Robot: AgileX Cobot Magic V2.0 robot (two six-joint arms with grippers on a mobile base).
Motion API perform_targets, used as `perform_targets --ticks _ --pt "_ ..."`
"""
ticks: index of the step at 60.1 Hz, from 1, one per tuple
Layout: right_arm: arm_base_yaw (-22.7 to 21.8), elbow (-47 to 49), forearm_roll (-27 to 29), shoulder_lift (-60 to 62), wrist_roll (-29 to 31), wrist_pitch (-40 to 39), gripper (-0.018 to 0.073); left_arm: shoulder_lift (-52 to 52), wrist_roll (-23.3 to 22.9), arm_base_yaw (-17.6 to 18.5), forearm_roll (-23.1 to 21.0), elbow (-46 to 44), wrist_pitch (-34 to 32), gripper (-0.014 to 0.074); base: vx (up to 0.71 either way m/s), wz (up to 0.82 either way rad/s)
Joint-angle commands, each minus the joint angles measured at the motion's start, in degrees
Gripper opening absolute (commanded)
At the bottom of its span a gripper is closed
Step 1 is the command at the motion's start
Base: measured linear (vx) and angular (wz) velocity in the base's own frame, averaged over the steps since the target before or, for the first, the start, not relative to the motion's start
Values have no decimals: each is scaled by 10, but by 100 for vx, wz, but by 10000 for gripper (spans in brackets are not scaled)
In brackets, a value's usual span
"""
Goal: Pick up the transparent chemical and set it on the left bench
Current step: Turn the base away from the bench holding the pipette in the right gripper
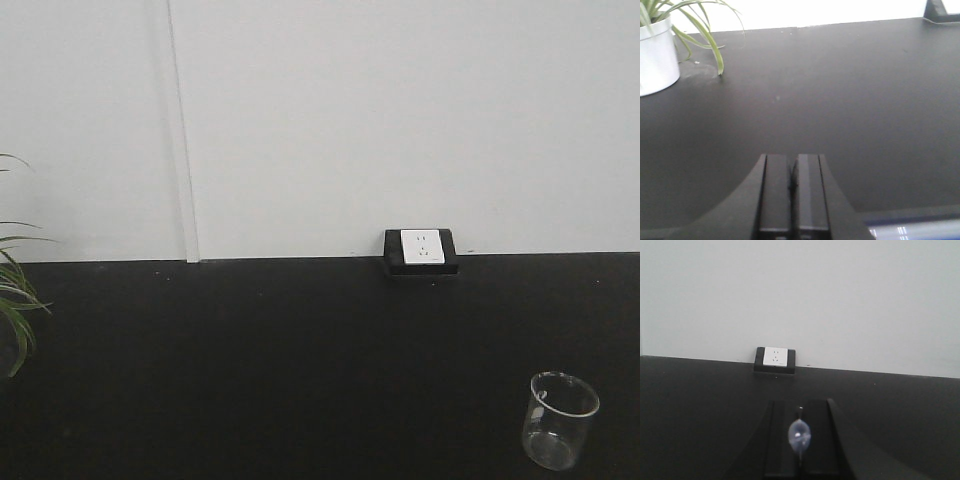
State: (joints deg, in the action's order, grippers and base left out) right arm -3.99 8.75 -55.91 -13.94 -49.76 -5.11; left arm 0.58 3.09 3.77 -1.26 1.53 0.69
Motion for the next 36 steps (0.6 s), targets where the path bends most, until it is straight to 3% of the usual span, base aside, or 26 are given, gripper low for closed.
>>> perform_targets --ticks 1,36 --pt "-1 17 -2 -5 -1 -25 -1 11 -4 1 0 9 -45 -3 -24 1" --pt "-2 17 -2 -5 0 -25 -1 11 -4 1 0 9 -45 -3 -28 6"
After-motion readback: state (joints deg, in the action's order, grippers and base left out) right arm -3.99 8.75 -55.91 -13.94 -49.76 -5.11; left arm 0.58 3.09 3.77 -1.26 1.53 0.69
